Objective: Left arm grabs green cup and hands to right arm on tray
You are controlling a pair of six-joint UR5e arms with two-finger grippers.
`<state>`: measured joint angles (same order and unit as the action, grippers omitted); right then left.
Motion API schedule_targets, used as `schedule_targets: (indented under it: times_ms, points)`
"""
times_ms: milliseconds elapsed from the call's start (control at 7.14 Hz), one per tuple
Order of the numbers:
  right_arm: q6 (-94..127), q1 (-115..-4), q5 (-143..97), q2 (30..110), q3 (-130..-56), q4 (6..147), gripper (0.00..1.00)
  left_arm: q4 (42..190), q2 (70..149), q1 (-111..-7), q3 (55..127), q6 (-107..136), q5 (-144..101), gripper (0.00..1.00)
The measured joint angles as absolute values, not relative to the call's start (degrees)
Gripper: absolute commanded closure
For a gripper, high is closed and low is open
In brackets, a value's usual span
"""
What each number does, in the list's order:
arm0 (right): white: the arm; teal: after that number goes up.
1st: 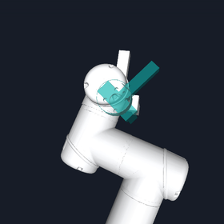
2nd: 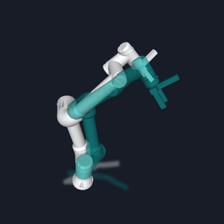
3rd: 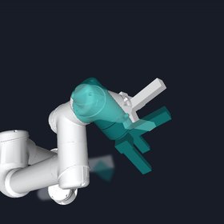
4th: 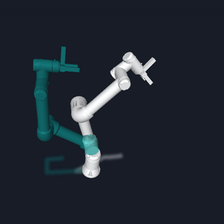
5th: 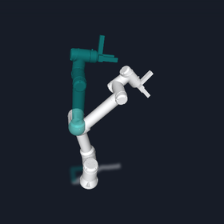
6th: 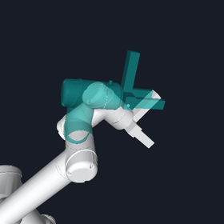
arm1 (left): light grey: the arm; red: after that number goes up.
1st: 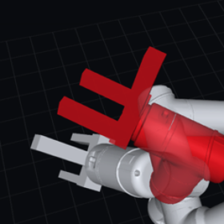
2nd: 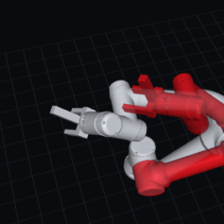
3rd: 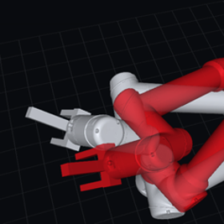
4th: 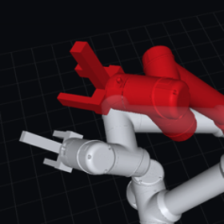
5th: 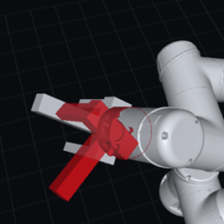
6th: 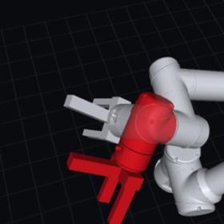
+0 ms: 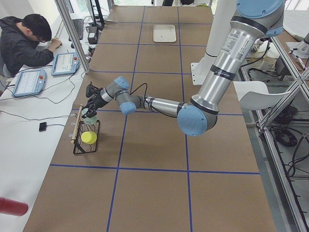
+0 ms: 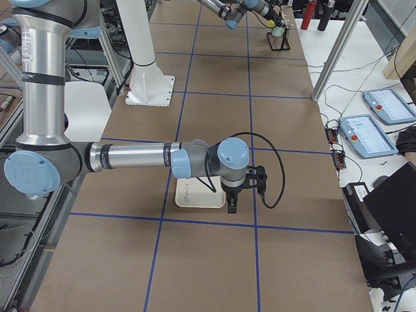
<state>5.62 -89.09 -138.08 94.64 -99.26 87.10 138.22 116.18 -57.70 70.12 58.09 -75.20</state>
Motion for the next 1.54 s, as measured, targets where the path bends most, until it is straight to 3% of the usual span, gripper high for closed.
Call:
schedule_targets:
  times_ms: [1541]
  points:
    - [5.9,-89.1,-138.0,94.6,-99.8,87.1,0.01,135.5,113.5,-64.0,80.6,57.9,-80.3,0.71]
